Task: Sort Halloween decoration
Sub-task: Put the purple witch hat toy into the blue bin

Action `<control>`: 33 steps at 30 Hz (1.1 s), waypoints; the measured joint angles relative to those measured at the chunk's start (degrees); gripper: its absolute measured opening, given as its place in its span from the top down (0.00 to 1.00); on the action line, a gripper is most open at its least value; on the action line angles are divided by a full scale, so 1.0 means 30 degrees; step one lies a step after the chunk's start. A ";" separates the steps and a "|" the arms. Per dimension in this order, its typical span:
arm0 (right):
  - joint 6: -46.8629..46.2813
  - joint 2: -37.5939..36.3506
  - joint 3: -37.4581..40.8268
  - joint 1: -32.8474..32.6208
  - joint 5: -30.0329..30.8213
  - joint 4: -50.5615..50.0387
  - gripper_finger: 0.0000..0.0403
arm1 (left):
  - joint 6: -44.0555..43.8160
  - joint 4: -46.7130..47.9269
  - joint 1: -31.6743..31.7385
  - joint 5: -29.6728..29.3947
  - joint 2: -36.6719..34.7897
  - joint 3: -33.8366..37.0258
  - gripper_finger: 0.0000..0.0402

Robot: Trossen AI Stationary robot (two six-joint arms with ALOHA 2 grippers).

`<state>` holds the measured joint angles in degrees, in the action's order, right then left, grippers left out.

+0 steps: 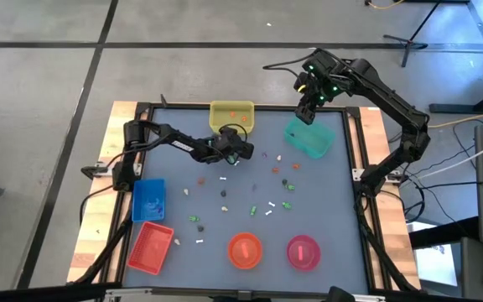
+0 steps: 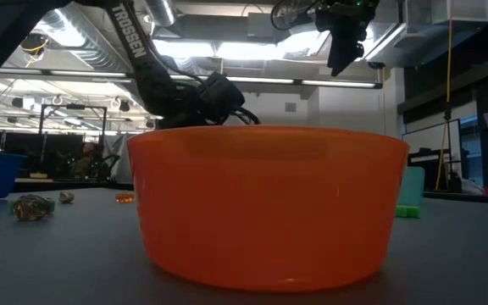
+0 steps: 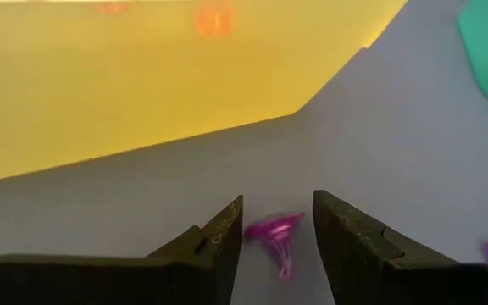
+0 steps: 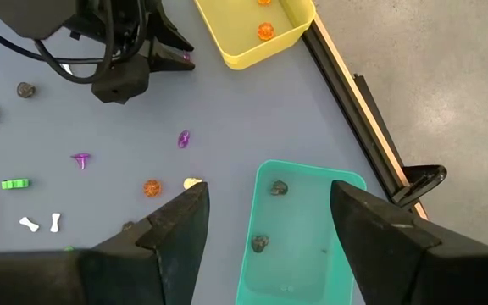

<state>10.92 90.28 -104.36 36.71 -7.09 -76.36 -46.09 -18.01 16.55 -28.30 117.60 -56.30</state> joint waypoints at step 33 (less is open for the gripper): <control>0.0007 0.0000 0.0000 0.0006 0.0007 -0.0015 0.39 | 0.3563 0.1709 -0.0820 -0.0608 0.0482 -0.0486 0.68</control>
<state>10.94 90.28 -104.36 36.73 -7.07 -76.40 -35.40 -12.88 14.09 -30.13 119.05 -57.76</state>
